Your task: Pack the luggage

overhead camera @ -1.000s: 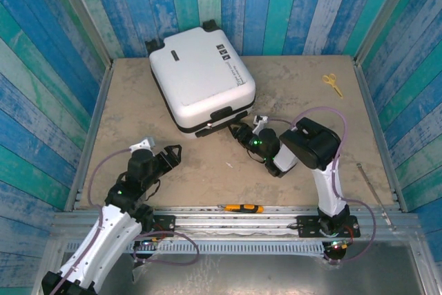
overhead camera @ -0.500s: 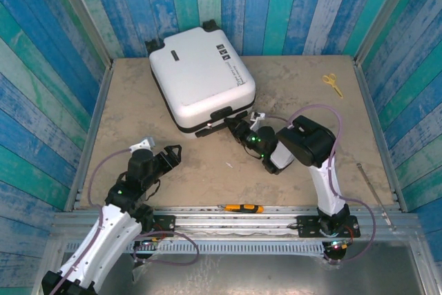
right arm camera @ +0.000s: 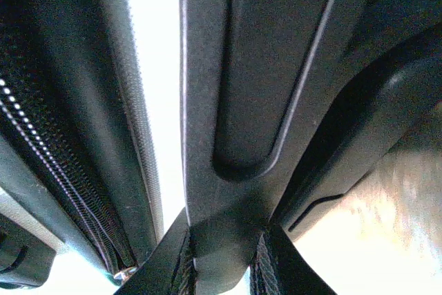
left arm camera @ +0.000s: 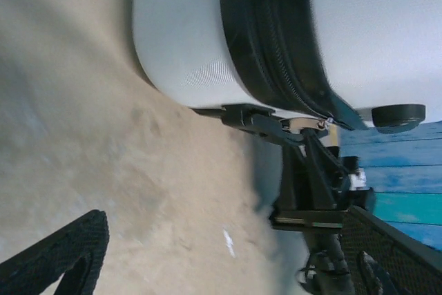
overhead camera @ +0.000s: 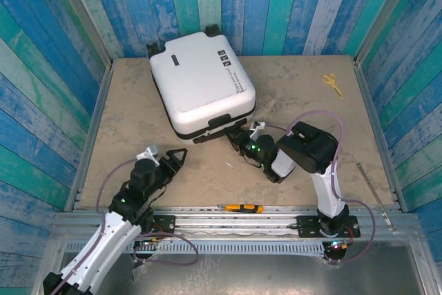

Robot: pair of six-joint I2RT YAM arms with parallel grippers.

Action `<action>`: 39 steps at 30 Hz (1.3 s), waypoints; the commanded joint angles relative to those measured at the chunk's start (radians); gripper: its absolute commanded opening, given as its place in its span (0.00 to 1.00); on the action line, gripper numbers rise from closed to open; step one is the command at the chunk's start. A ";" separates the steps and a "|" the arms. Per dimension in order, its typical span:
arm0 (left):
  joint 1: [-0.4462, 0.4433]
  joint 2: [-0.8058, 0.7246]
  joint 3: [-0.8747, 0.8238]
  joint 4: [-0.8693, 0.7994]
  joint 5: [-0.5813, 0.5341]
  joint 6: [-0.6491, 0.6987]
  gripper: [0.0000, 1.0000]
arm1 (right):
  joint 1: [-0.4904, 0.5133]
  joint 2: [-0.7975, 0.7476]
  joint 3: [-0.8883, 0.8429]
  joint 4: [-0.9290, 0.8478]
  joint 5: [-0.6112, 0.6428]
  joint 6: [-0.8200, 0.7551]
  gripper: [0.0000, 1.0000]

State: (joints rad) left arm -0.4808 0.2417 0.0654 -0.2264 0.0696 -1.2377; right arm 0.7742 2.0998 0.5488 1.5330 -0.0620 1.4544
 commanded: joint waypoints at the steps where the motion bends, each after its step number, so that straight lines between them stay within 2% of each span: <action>1: -0.090 -0.084 -0.059 0.111 -0.067 -0.255 0.89 | 0.038 -0.047 -0.034 0.027 0.077 -0.171 0.02; 4: -0.153 -0.103 -0.076 0.134 -0.141 -0.318 0.89 | 0.061 -0.056 -0.038 0.027 0.096 -0.170 0.01; 7: -0.183 -0.065 -0.108 0.230 -0.173 -0.370 0.86 | 0.084 -0.060 -0.036 0.027 0.115 -0.168 0.00; 11: -0.233 0.062 -0.120 0.340 -0.240 -0.400 0.82 | 0.109 -0.049 -0.023 0.027 0.122 -0.168 0.01; 15: -0.330 0.228 -0.154 0.532 -0.367 -0.489 0.77 | 0.115 -0.038 -0.019 0.027 0.124 -0.159 0.01; 19: -0.405 0.356 -0.140 0.614 -0.479 -0.582 0.73 | 0.114 -0.050 -0.021 0.027 0.125 -0.169 0.01; 23: -0.424 0.431 -0.136 0.686 -0.545 -0.646 0.69 | 0.114 -0.055 -0.022 0.027 0.120 -0.165 0.01; 29: -0.423 0.507 -0.100 0.747 -0.599 -0.649 0.65 | 0.115 -0.040 -0.015 0.027 0.097 -0.156 0.00; 31: -0.423 0.524 -0.075 0.760 -0.599 -0.596 0.61 | 0.114 -0.037 -0.008 0.027 0.084 -0.175 0.00; 32: -0.423 0.525 -0.037 0.721 -0.593 -0.516 0.60 | 0.115 -0.033 -0.006 0.026 0.078 -0.188 0.01; 34: -0.423 0.512 0.091 0.488 -0.581 -0.330 0.61 | 0.115 -0.021 -0.004 0.024 0.072 -0.197 0.01; 36: -0.423 0.510 0.215 0.304 -0.558 -0.097 0.67 | 0.114 -0.010 -0.010 0.026 0.068 -0.200 0.01; 37: -0.424 0.511 0.288 0.161 -0.564 -0.017 0.69 | 0.115 -0.006 -0.013 0.026 0.063 -0.206 0.01; 39: -0.423 0.536 0.404 -0.009 -0.573 0.134 0.72 | 0.115 -0.009 -0.019 0.020 0.050 -0.226 0.00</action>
State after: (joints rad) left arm -0.9009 0.7639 0.3443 0.0765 -0.4812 -1.4303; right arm 0.8707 2.0804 0.5198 1.5311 0.0334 1.4231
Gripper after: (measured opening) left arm 0.717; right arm 0.201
